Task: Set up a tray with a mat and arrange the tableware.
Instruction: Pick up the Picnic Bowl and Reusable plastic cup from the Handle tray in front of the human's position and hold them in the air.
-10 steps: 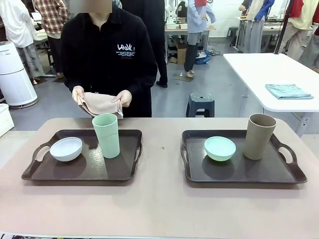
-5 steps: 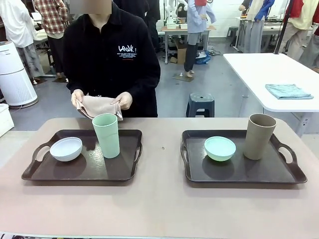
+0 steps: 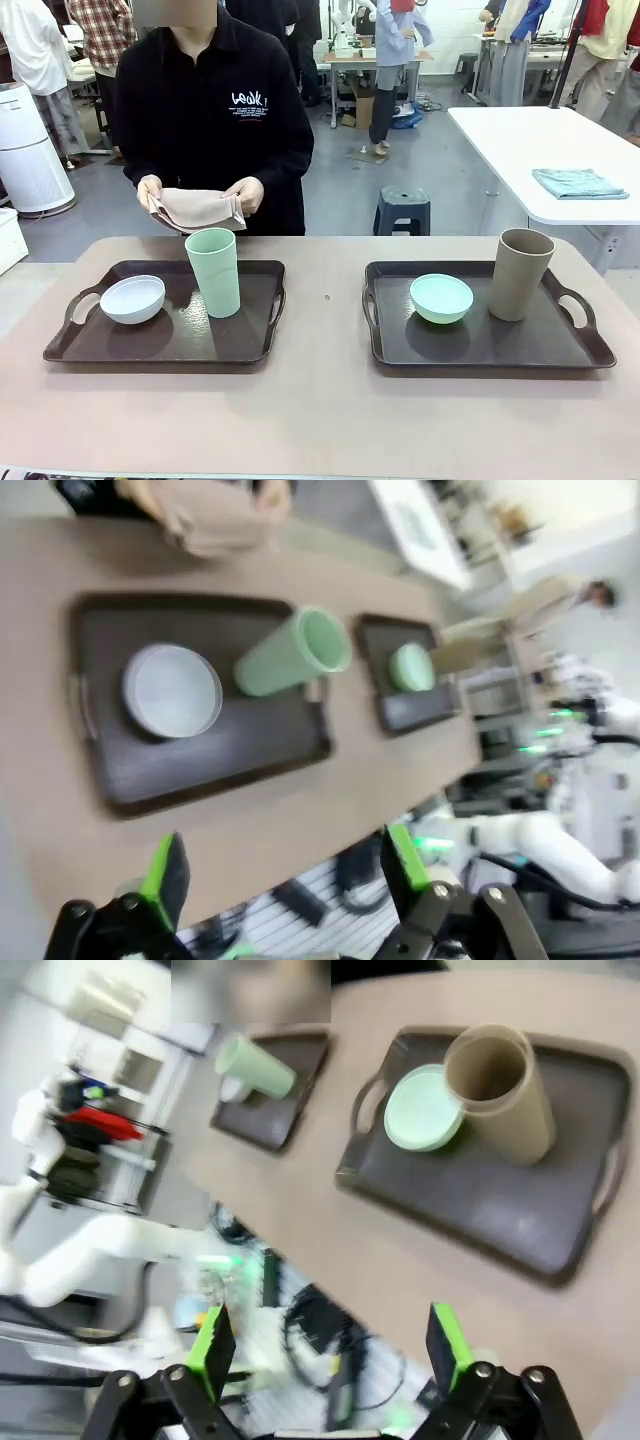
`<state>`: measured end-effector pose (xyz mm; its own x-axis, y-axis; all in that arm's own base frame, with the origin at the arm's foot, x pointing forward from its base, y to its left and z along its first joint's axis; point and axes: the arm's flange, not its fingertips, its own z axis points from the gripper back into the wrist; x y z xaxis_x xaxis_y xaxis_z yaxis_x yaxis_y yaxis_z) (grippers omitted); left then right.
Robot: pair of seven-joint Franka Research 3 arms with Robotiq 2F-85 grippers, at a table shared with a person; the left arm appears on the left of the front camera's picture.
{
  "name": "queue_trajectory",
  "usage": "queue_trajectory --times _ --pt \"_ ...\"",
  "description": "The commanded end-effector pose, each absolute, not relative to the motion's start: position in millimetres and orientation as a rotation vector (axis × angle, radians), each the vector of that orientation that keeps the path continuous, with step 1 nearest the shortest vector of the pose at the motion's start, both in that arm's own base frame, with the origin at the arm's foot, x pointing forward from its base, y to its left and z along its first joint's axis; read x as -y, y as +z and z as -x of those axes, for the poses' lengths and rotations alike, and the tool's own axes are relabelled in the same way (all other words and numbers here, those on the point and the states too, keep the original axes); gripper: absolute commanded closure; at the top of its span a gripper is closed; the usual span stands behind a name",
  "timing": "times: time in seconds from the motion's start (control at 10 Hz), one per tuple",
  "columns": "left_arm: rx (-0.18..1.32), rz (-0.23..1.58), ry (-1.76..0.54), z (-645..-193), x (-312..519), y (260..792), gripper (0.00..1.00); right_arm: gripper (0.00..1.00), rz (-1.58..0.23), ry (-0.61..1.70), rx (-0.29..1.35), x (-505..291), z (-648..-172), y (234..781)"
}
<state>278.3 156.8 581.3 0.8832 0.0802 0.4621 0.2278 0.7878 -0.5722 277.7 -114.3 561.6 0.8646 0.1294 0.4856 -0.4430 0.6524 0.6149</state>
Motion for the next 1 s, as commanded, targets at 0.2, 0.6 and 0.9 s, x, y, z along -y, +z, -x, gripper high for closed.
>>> queue_trajectory --times 0.2,0.6,0.9 --pt "0.293 0.213 -0.389 -277.2 -103.4 676.5 0.0 0.0 -0.551 0.809 0.479 -6.7 -333.8 624.5" --pt "0.41 0.266 -0.247 -272.7 -119.7 666.6 0.0 0.0 -0.48 0.646 0.638 17.2 -299.2 648.4" --pt "0.214 0.187 -0.197 -347.3 -64.5 634.5 0.0 0.0 -0.409 1.204 0.765 -98.8 -394.2 645.1"
